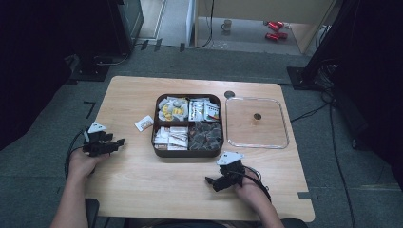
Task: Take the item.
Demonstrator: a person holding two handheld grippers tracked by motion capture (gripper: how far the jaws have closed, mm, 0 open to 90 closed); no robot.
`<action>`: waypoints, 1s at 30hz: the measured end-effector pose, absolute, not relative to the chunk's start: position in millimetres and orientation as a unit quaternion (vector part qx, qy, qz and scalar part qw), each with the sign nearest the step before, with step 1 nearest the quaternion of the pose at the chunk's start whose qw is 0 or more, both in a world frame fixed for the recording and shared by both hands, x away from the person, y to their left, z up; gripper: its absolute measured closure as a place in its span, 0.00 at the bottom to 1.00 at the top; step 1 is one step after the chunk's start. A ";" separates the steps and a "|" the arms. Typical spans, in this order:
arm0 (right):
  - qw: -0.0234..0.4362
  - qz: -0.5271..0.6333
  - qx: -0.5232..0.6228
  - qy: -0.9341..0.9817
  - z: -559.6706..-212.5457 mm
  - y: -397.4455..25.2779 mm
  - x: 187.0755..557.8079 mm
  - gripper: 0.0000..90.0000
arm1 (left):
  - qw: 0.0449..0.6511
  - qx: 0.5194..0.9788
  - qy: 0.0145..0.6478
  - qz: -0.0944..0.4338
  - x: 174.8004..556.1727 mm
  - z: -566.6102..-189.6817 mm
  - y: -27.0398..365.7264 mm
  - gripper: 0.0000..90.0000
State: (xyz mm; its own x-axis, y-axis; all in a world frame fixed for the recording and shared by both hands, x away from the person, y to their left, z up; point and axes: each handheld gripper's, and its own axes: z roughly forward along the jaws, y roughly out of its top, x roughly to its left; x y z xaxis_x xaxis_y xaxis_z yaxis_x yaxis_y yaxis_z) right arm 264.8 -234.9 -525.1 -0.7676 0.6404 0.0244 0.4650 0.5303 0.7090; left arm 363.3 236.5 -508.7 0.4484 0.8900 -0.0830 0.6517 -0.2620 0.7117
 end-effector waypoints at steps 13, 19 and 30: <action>0.120 0.365 0.319 0.866 -525.1 -234.8 264.7 0.00 | 0.353 0.778 0.476 0.208 359.6 -516.2 234.2 0.34; 0.120 0.365 0.320 0.866 -525.1 -234.8 264.6 0.00 | 0.349 0.780 0.476 0.209 359.9 -516.2 233.6 0.32; 0.120 0.365 0.320 0.866 -525.1 -234.7 264.5 0.00 | 0.346 0.779 0.478 0.211 360.1 -516.3 233.3 0.30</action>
State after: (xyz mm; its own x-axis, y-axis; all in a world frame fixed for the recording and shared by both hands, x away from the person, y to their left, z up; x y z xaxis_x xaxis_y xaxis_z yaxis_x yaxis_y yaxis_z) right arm 264.5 -234.7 -525.1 -0.7666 0.6416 0.0264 0.4668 0.5285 0.7091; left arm 360.1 233.3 -516.3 0.4532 0.8914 -0.0029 0.5993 -0.3023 0.7413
